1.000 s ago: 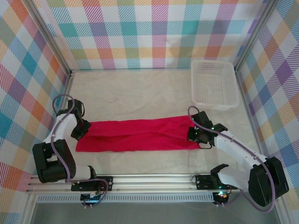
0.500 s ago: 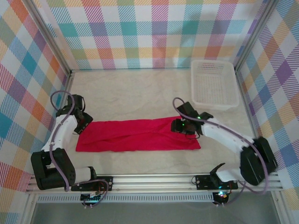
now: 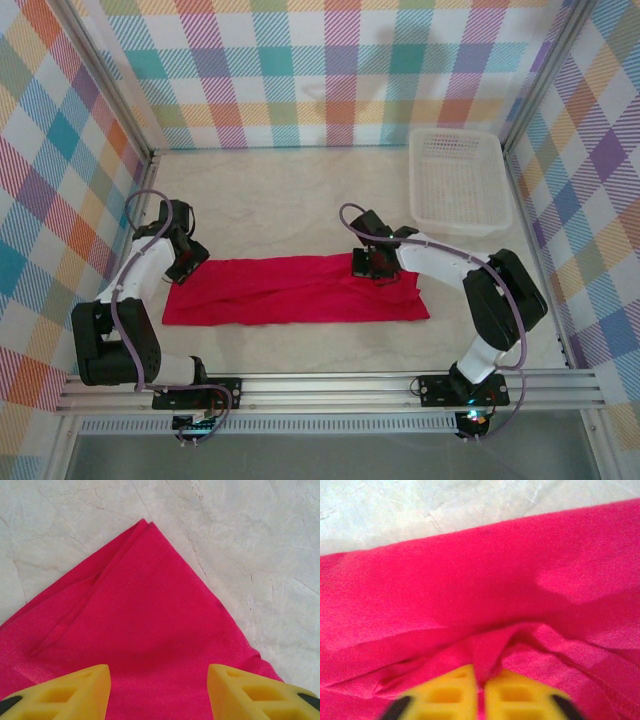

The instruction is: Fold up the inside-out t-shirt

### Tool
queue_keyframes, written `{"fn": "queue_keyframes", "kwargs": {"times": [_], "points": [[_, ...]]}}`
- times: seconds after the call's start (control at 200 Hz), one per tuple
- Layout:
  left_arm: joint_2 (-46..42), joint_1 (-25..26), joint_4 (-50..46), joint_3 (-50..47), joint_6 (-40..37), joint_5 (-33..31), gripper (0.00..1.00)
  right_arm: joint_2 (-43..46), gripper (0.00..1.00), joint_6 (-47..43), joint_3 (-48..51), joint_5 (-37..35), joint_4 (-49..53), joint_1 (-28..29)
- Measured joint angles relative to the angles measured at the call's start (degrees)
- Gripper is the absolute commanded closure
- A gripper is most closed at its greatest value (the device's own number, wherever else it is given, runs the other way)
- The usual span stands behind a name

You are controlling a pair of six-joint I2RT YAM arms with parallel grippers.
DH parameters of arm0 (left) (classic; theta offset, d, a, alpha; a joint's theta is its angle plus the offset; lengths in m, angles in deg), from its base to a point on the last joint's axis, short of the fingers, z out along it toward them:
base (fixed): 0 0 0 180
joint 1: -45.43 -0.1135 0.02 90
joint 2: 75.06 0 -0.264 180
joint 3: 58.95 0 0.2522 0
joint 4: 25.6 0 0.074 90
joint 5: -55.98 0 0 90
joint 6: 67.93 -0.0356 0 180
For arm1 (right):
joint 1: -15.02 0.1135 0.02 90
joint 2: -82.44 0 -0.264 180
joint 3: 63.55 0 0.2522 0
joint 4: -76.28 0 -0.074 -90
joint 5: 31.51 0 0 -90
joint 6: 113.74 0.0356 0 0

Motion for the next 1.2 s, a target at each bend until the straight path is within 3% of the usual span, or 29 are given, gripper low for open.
{"fn": "queue_keyframes", "kwargs": {"times": [0.17,0.37,0.435,0.51,0.61,0.695,0.805,0.925,1.025,1.2], "points": [[0.63,0.44,0.07,0.0,0.0,0.04,0.46,2.78,1.0,2.4,-0.85,-2.25,3.3,3.28],[0.76,0.66,1.25,0.0,0.17,0.42,0.46,13.09,1.0,11.58,5.57,-5.22,4.68,11.56],[0.76,0.74,1.25,0.0,0.2,0.68,0.47,14.64,0.82,15.3,8.39,-5.77,4.61,14.47],[0.74,0.81,1.29,-0.07,0.2,0.81,0.46,14.6,0.73,18.62,10.47,-6.19,4.68,17.92],[0.7,1.14,1.46,-0.37,0.2,0.87,0.47,14.08,0.72,21.64,10.58,-7.65,6.25,21.86],[0.7,1.38,1.46,-0.39,0.2,1.22,0.47,14.1,0.56,22.99,9.25,-9.92,9.2,23.58],[0.7,1.46,1.49,-0.39,0.17,1.73,0.46,14.71,0.48,20.41,6.34,-12.55,11.58,20.15],[0.7,1.51,1.77,-0.39,0.17,2.25,0.46,13.09,0.48,13.42,3.15,-11.06,8.66,8.22],[0.76,1.73,2.6,-0.39,0.17,2.56,0.47,6.23,0.47,7.39,-0.79,-9.92,6.25,0.66],[2.27,2.25,3.1,-0.39,0.17,3.41,0.46,-5.09,0.48,-0.42,-4.48,-6.03,4.63,-1.42]]}}
